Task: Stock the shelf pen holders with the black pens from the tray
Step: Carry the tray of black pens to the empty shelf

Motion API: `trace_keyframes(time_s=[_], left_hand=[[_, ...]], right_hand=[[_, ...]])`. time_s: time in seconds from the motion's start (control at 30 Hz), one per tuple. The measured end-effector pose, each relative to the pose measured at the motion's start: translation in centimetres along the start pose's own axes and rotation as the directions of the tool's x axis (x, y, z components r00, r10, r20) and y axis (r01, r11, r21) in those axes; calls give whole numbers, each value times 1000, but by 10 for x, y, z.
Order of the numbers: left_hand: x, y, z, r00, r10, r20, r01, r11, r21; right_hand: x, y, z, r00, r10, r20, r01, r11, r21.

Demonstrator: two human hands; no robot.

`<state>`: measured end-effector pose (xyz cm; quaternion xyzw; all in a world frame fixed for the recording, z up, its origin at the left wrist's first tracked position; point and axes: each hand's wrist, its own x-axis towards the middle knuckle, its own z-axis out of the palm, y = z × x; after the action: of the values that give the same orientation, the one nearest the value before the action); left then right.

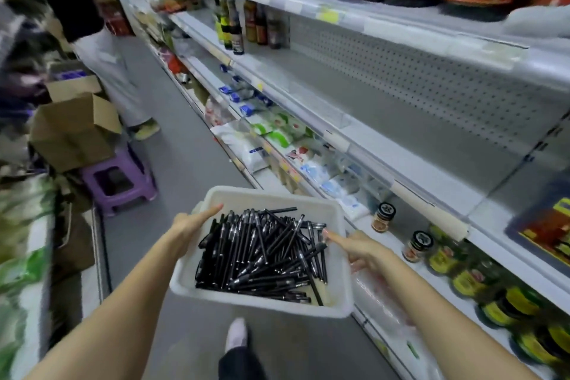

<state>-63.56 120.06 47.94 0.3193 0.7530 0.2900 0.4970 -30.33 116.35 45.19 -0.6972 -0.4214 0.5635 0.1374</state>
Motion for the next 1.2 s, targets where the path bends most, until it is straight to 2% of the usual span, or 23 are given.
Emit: trace_keyframes(time_s=[0.17, 0.47, 0.6, 0.73, 0.93, 1.2], left_hand=[[119, 57, -32, 987, -49, 156, 36, 996, 86], [273, 170, -42, 969, -51, 243, -12, 968, 250], [316, 209, -25, 960, -69, 271, -13, 957, 289], [362, 232, -10, 960, -62, 272, -20, 957, 289], [405, 263, 4, 981, -38, 190, -4, 977, 213], [439, 292, 26, 992, 84, 98, -102, 976, 192]], right_hand=[[85, -74, 25, 996, 68, -62, -65, 997, 44], [182, -165, 45, 980, 167, -103, -137, 959, 249], [226, -186, 33, 976, 195, -99, -165, 953, 255], [272, -209, 15, 973, 194, -127, -158, 955, 250], [332, -242, -9, 979, 189, -81, -163, 953, 255], [367, -270, -34, 984, 168, -65, -146, 955, 259]])
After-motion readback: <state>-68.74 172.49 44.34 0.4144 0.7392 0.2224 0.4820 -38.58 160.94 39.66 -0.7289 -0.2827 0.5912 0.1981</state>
